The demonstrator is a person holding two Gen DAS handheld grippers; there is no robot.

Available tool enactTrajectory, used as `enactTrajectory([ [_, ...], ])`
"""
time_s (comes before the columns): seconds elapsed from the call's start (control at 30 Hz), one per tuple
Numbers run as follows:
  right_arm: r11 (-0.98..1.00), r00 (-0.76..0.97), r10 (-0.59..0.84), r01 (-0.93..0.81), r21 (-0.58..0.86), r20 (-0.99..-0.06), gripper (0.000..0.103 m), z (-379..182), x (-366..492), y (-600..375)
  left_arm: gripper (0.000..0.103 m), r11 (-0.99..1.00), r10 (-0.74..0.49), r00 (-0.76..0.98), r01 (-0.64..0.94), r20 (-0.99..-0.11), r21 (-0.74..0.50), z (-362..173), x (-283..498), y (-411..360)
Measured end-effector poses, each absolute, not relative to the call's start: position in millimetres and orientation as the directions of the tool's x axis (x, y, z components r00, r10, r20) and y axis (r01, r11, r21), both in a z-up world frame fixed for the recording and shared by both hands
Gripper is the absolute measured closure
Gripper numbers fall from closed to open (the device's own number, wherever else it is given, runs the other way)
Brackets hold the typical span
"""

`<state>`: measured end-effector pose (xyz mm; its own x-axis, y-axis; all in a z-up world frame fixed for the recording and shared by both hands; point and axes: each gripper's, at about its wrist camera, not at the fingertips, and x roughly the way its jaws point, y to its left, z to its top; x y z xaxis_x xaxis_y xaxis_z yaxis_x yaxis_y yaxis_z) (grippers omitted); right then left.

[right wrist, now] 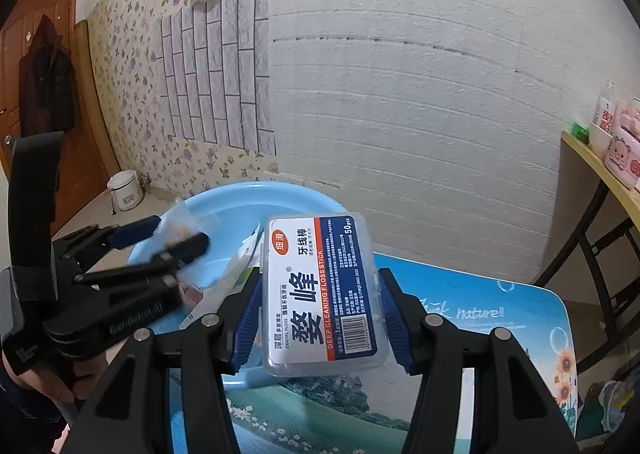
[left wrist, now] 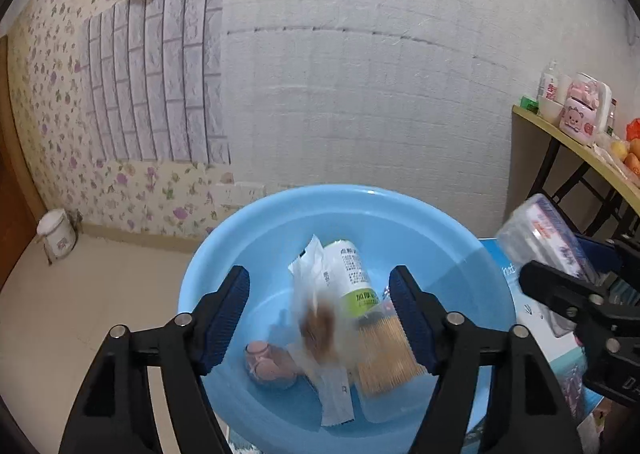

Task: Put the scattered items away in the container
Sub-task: 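Carry both items over the basin and open both tools to drop them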

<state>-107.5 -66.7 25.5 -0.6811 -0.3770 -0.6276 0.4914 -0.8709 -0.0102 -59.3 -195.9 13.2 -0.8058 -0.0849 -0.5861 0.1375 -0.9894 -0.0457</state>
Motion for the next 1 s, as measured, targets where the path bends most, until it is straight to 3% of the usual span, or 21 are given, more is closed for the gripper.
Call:
enactTrajectory([
  [0.53, -0.827, -0.616, -0.429, 0.561, 0.014, -0.661, 0.046, 8, -128, -91, 0.029, -0.982, -0.107, -0.814, 0.176, -0.571, -0.067, 12, -55, -218],
  [0.57, -0.83, -0.622, -0.419, 0.558, 0.001, -0.661, 0.045, 7, -128, -93, 0.029, -0.982, -0.107, -0.814, 0.178, -0.57, -0.069, 12, -54, -219],
  [0.67, -0.843, -0.658, -0.404, 0.538, -0.021, -0.636, 0.023, 9, -126, -90, 0.029, -0.98, -0.112, -0.811, 0.186, -0.574, -0.071, 10, -52, -222],
  [1.0, -0.876, -0.66, -0.379, 0.481, 0.022, -0.649, 0.022, 6, -131, -65, 0.029, -0.979, -0.11, -0.804, 0.19, -0.584, -0.078, 12, -47, -219],
])
